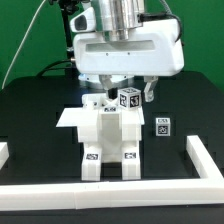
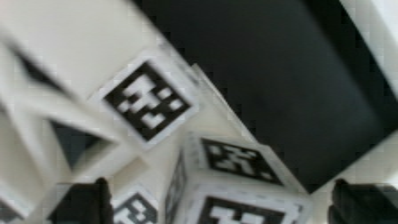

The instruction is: Assemble chair

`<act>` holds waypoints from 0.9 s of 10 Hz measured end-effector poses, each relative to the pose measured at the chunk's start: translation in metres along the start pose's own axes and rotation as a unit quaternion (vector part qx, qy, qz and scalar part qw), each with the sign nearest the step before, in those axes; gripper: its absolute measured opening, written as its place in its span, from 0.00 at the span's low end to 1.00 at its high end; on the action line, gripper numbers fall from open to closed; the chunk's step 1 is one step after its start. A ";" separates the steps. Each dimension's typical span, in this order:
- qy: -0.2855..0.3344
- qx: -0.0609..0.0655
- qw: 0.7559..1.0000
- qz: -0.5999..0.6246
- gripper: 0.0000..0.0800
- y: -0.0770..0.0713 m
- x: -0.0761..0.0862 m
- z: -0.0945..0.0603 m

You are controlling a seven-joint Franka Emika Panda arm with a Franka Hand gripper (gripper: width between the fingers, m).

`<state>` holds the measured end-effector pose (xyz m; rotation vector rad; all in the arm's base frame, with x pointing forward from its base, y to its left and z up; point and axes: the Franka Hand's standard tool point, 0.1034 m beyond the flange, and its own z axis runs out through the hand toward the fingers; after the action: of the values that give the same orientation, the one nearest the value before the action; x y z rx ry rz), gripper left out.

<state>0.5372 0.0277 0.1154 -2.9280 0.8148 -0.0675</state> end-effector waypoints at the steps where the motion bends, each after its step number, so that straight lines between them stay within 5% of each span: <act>1: -0.023 -0.005 0.997 -0.079 0.81 0.000 -0.001 -0.002; 3: -0.025 -0.026 0.977 -0.211 0.81 -0.001 -0.009 0.001; 8: -0.010 -0.030 0.911 -0.412 0.81 0.000 0.001 -0.002; 9: -0.011 -0.031 0.924 -0.381 0.67 0.001 0.000 -0.001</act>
Offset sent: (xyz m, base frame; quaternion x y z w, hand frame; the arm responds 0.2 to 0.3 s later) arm 0.0000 0.0000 0.0000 0.0000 0.0000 -0.1938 0.9810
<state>0.5367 0.0271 0.1161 -3.0952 -0.3713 -0.0660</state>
